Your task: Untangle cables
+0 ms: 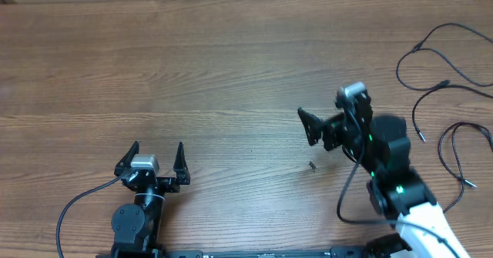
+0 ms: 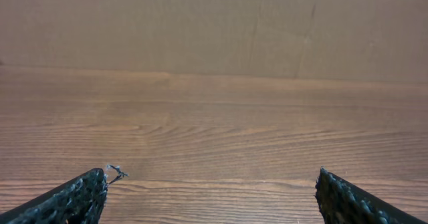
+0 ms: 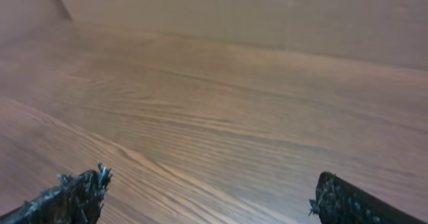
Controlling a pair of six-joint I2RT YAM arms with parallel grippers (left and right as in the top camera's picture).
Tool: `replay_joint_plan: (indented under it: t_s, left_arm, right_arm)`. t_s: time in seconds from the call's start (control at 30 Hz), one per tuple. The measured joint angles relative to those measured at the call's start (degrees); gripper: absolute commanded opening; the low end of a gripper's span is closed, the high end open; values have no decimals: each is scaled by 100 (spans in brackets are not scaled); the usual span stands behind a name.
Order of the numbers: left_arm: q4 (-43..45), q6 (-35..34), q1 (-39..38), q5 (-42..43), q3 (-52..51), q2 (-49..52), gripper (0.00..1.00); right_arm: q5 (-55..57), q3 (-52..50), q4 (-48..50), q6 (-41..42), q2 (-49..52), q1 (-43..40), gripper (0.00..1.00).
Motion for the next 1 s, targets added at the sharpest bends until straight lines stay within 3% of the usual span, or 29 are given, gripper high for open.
replay_joint_plan:
  t_s: [0.17,0.7,0.8,1.0]
  left_arm:
    - [-2,2,0,0,0,0,99]
    - [0,0,0,-2,0,0,99]
    - [-2,2,0,0,0,0,100]
    - [-2,0,0,0,0,0,100]
  right_arm:
    - [-2,-1060,227,4,-1058,-411,100]
    - [0,-2522,-105,90,-3582,-968,100]
    - [-4,-2719,-549,127,-3893,-979,100]
    - [-52,-2719,-549,181,-4376,-1327,100]
